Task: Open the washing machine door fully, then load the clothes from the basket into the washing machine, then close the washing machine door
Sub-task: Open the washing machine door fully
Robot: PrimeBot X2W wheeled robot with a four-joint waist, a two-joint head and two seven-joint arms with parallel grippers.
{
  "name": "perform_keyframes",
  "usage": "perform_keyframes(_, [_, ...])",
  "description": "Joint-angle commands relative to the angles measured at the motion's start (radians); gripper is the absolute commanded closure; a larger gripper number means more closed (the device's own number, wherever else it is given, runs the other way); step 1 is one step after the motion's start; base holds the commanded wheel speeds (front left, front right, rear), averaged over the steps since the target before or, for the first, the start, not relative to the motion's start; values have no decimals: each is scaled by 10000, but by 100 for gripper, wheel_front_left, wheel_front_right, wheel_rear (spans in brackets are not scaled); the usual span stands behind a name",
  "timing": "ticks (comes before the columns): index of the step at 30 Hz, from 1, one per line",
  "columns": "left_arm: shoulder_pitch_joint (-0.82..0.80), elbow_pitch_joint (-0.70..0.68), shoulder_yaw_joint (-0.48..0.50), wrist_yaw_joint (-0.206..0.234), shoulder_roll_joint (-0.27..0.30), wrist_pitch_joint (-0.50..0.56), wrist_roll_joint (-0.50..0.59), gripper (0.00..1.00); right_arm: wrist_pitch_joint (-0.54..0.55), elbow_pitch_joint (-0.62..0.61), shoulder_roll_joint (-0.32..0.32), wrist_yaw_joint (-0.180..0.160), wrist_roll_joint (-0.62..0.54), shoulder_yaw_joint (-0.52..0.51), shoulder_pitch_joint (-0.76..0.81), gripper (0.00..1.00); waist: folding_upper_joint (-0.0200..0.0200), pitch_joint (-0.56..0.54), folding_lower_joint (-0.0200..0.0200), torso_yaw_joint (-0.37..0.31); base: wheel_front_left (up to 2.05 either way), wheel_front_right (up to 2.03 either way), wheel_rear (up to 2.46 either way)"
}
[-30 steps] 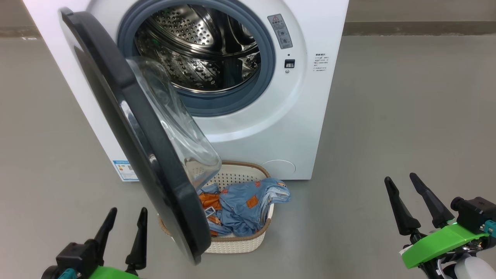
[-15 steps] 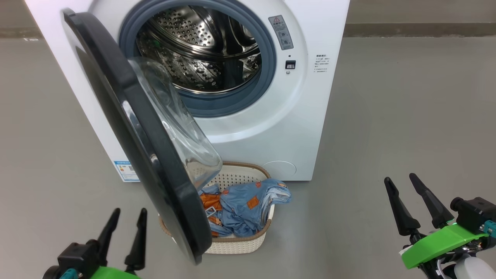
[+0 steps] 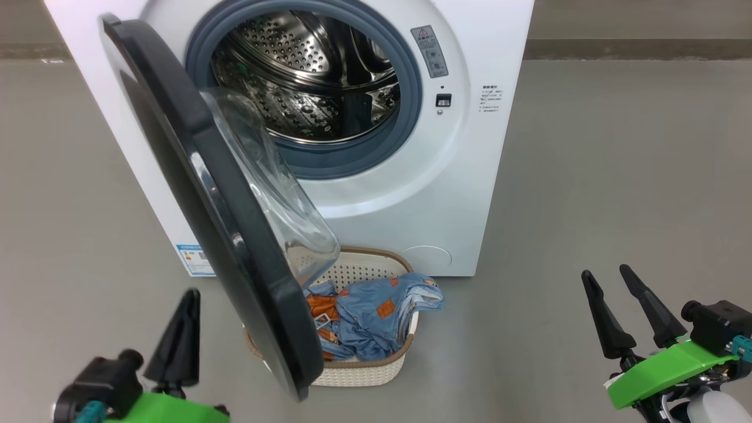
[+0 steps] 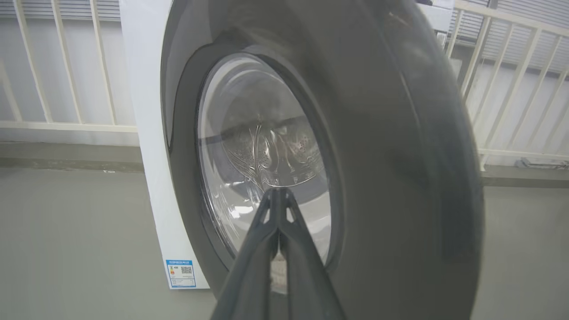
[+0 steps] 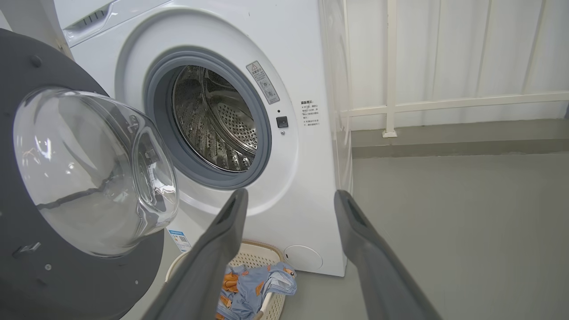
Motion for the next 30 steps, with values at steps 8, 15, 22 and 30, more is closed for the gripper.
perform_keyframes(8, [-617,-2174,366,130,2,-104,286,100,-121,-227,-49,16,-4,204,86,0,0,-62,0,56,0,0,0])
perform_keyframes(15, [-832,-3711,-485,-96,-136,403,408,100,-121,-246,44,16,1,233,119,0,0,-83,0,46,0,0,0])
perform_keyframes(22, [-670,-4107,-1668,-320,-460,1030,194,100,-122,-261,132,16,35,305,107,0,0,0,0,-98,0,0,0])
perform_keyframes(30, [-355,-2832,-2551,-431,-707,1132,-272,100,-122,-224,240,16,77,366,31,0,0,93,0,-425,0,0,0])
